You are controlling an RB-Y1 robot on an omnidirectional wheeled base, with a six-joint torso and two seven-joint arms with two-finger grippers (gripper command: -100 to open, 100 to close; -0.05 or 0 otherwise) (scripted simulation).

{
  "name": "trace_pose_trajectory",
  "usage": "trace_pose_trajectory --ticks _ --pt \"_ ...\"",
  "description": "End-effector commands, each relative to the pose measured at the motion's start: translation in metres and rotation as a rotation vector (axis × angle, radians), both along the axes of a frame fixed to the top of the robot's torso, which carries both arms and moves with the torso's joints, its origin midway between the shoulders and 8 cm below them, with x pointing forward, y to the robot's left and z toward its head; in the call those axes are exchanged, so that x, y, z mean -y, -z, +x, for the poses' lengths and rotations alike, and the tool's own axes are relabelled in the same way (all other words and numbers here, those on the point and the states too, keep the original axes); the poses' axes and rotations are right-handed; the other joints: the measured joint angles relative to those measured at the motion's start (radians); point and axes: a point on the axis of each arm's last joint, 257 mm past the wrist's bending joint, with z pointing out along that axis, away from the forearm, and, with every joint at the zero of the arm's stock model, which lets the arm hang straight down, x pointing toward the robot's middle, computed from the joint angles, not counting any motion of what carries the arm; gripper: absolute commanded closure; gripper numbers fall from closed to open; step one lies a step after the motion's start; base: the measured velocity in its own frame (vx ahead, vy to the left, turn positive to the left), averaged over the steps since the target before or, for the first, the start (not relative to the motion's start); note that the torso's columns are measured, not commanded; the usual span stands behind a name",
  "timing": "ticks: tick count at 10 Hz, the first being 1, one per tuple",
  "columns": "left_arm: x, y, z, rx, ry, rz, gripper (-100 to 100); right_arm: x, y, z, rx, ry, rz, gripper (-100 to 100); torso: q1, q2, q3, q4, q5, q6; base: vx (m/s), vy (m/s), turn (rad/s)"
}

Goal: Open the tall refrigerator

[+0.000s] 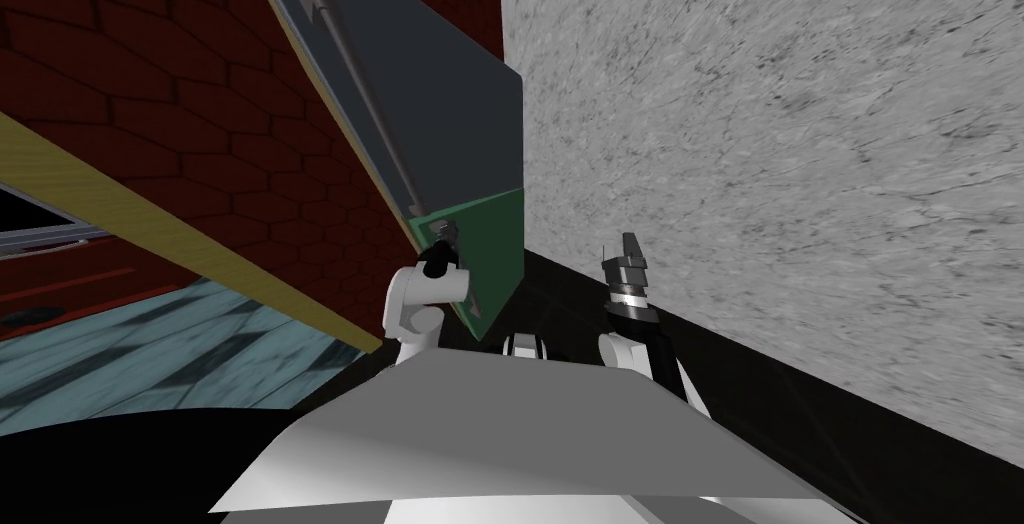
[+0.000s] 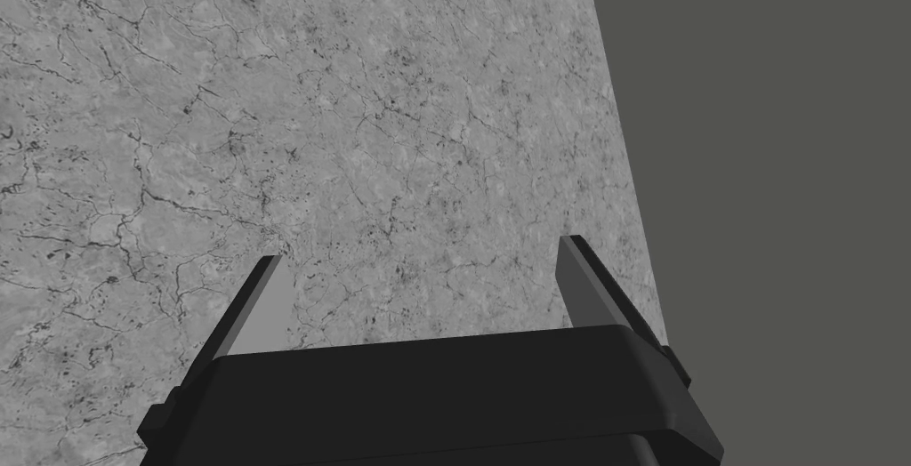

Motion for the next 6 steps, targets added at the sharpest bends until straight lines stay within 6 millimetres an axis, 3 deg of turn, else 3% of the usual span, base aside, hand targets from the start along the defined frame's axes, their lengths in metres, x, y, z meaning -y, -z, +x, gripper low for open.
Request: trace_pose_trajectory --ticks 1,6 --pt "0.011 0.010 -0.003 -0.040 -0.030 0.005 100 0.000 0.000 0.000 0.000 0.000 0.000 0 -0.001 -0.002 -0.001 -0.001 0.000 0.001 0.007 -0.042 -0.022" --pt "0.033 0.009 -0.009 -0.049 -0.055 0.020 100 0.000 0.000 0.000 0.000 0.000 0.000 0 0.001 -0.004 -0.002 -0.002 0.000 0.000 0.007 -0.034 0.014"
